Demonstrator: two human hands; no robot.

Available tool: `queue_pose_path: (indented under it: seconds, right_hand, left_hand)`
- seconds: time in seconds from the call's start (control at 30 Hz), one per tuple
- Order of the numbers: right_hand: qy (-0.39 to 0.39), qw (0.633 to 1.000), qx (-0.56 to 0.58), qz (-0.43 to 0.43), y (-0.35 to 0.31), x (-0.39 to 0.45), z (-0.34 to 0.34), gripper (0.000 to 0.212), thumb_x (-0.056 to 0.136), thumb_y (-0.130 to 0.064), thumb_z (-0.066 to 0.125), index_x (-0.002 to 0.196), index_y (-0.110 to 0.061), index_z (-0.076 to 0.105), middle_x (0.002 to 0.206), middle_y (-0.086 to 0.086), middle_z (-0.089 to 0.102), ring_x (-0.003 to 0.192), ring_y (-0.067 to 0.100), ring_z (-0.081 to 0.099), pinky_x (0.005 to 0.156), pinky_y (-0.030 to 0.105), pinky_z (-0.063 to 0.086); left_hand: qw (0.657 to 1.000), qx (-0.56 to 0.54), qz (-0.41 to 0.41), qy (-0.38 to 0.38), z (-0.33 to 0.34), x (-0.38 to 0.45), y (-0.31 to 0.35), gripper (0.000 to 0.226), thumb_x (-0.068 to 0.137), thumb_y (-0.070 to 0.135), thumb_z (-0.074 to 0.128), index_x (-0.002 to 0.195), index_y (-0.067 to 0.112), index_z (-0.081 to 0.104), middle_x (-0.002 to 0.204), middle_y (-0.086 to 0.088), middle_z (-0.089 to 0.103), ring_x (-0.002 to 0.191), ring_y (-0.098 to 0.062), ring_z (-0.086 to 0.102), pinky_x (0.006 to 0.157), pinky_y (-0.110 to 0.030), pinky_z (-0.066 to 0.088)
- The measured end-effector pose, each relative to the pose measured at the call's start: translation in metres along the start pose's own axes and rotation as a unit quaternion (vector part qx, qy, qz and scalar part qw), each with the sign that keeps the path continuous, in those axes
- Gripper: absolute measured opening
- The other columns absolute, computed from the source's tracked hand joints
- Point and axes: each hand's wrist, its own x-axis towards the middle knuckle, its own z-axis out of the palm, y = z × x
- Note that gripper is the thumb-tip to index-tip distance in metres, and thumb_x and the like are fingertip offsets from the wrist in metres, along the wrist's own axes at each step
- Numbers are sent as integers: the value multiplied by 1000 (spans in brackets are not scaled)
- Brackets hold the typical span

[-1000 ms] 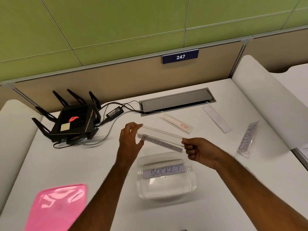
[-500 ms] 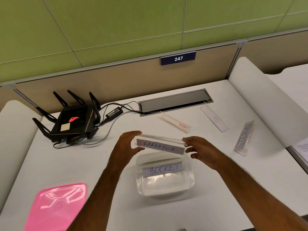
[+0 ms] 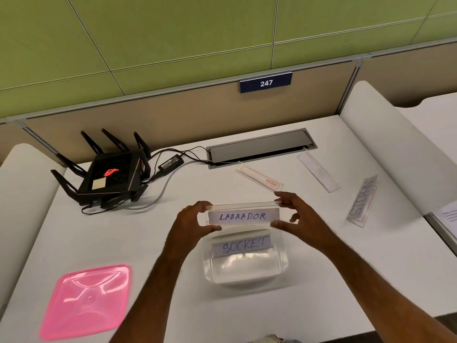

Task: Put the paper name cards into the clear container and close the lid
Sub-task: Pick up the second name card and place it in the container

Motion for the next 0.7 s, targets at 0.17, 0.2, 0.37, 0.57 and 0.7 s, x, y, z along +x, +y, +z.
queue_pose_path:
  seconds: [0.17,0.2,0.37,0.57,0.7]
  right_hand:
    - [-22,997,-64,-41,14,-1,2,85,79,-34,85,146,-50,34,142,-19,47,128,2,48,82,14,49]
    - [-17,997,-69,-44,16,-1,3,81,81,-35,83,144,-51,36,141,-20,48,127,3,49,82,15,50]
    - [-6,997,-63,-35,21,0,6,66,85,-34,78,137,-53,42,135,-23,52,125,0,50,80,21,54]
    - [-11,998,-54,-1,23,1,8,63,88,-29,77,137,-51,44,132,-23,53,121,-8,48,81,18,53]
    - [-8,999,-33,11,24,1,9,62,88,-24,77,138,-45,47,131,-18,56,121,-2,51,75,16,50]
  left_hand:
    - [1000,-24,-3,-5,1,-4,3,67,59,55,89,114,34,58,108,21,66,102,1,59,87,-28,54]
    - [1000,-25,-5,-5,1,-5,4,67,59,55,89,114,35,57,108,22,66,102,3,59,87,-27,54]
    - [1000,-16,-22,-17,0,-8,4,69,57,64,86,114,42,53,98,35,59,98,13,56,78,-13,47]
    - [999,-16,-32,-30,1,-9,5,73,56,68,84,117,43,53,95,34,60,93,21,55,71,-1,39]
    - [998,-19,-45,-32,2,-9,5,72,54,70,84,115,46,53,92,36,60,94,21,56,70,-3,41]
